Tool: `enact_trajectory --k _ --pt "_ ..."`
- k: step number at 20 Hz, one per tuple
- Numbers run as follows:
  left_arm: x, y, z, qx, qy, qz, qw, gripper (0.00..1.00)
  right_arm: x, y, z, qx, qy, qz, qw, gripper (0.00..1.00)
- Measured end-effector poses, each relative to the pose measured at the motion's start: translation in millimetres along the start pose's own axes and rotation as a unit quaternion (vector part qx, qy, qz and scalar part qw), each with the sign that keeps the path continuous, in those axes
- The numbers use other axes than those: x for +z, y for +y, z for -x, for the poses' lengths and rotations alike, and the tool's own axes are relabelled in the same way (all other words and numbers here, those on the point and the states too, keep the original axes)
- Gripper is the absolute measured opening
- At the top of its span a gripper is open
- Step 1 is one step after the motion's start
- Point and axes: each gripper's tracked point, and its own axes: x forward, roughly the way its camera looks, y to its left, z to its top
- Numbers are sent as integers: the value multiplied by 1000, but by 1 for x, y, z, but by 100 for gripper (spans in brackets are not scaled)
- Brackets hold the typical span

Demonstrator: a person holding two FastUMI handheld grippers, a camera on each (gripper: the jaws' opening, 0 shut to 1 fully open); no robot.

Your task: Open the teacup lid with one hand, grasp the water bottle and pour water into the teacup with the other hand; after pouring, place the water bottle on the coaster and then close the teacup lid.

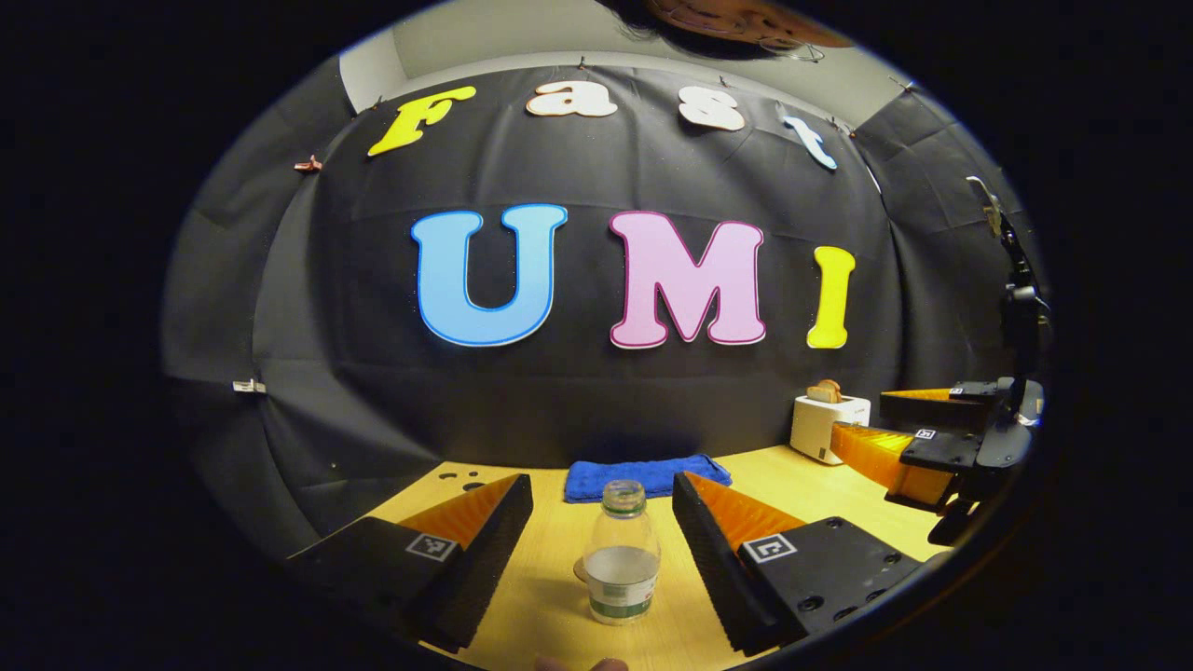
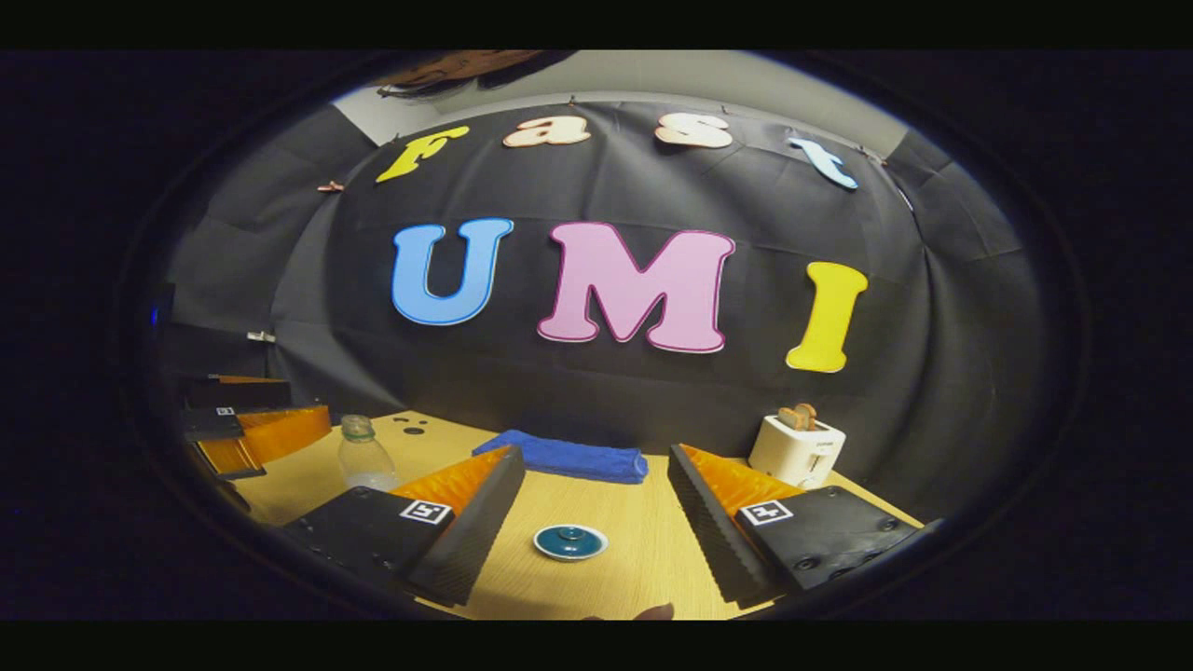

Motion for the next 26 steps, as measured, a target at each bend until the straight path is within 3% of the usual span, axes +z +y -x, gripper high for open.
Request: enact_trajectory --k 8,14,19,22,26 --pt "-56 -3 -13 -3 21 -3 1000 95 -80 9 -41 9 29 -6 1000 96" --pt "-77 -6 -8 -1 36 -4 999 95 -136 13 -69 15 88 -15 996 93" --pt "-86 -2 -7 4 45 -14 999 95 -172 17 -82 36 139 -27 989 80" --pt "-92 -2 -7 6 51 -14 999 95 -174 21 -86 52 142 -53 987 74" --pt "-93 -2 -10 8 53 -10 999 95 -173 28 -85 70 144 -55 986 53"
